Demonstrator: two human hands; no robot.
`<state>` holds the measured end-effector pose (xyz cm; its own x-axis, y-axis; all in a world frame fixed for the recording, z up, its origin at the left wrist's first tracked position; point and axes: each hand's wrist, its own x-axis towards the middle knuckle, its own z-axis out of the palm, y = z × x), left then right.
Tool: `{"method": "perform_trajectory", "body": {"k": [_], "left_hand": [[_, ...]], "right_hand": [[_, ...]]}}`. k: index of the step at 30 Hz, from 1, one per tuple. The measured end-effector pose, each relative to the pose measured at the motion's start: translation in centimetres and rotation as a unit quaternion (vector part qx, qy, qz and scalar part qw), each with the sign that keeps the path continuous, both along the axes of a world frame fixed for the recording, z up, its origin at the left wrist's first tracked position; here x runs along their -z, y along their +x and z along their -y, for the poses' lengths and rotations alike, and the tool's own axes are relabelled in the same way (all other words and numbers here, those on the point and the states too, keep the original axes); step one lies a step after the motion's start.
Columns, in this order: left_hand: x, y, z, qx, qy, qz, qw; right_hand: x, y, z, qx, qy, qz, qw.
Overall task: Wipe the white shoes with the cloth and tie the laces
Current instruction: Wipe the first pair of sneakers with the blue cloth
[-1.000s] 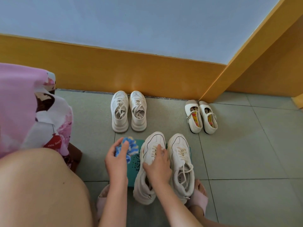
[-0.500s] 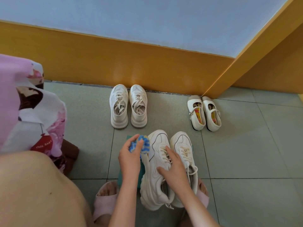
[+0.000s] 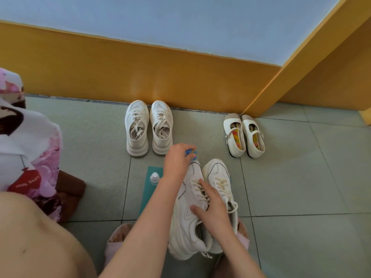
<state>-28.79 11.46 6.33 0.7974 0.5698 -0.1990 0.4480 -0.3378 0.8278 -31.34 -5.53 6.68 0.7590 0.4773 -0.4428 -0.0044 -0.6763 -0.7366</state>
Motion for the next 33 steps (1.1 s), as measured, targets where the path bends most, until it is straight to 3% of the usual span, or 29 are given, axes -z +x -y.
{"method": "perform_trajectory", "body": {"k": [15, 33], "left_hand": [[3.4, -4.7, 4.9, -0.136, 0.057, 0.036, 0.988], [5.4, -11.2, 8.6, -0.274, -0.059, 0.060, 0.958]], "right_hand": [[1.0, 0.4, 0.1, -0.012, 0.005, 0.010, 1.000], [1.2, -0.2, -1.1, -0.044, -0.005, 0.013, 0.999]]}}
